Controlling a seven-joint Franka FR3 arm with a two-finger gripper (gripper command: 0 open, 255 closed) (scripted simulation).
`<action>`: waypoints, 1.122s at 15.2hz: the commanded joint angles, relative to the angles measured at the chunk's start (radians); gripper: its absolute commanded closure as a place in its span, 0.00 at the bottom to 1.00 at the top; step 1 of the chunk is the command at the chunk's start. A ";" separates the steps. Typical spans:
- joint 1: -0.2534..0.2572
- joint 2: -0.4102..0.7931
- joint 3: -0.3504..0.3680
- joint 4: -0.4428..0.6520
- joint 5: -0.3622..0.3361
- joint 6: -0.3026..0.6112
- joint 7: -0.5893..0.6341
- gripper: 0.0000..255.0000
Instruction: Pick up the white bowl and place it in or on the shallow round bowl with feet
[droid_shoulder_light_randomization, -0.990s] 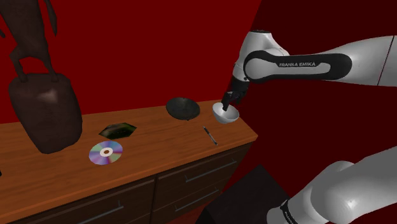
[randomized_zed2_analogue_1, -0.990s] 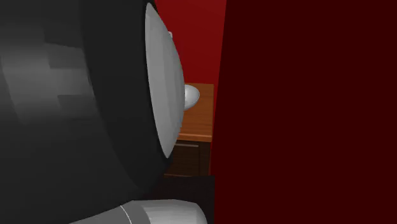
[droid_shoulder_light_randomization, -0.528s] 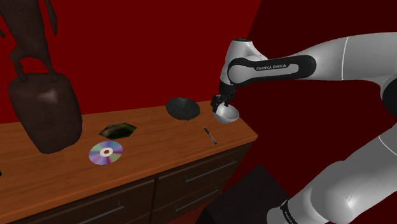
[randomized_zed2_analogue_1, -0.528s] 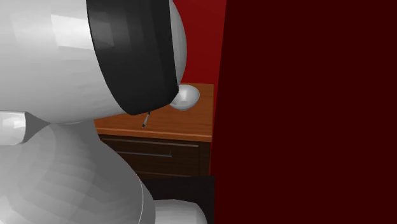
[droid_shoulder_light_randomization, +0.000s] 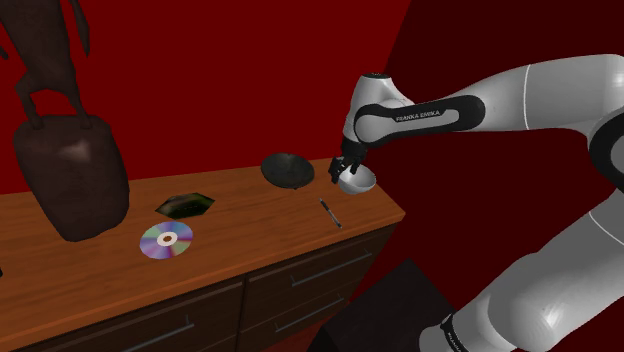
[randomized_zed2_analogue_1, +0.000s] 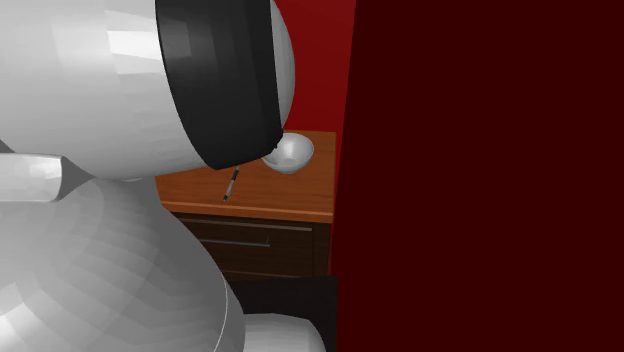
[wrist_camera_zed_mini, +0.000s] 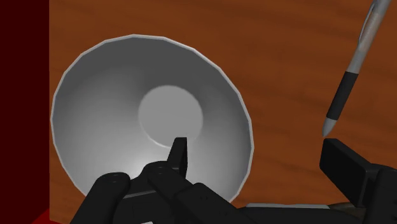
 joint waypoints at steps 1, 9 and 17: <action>0.000 0.000 0.000 -0.001 0.000 0.001 0.000 0.00; 0.000 0.000 0.000 -0.001 0.000 0.001 0.000 1.00; 0.000 -0.017 0.000 0.021 0.004 -0.038 -0.005 1.00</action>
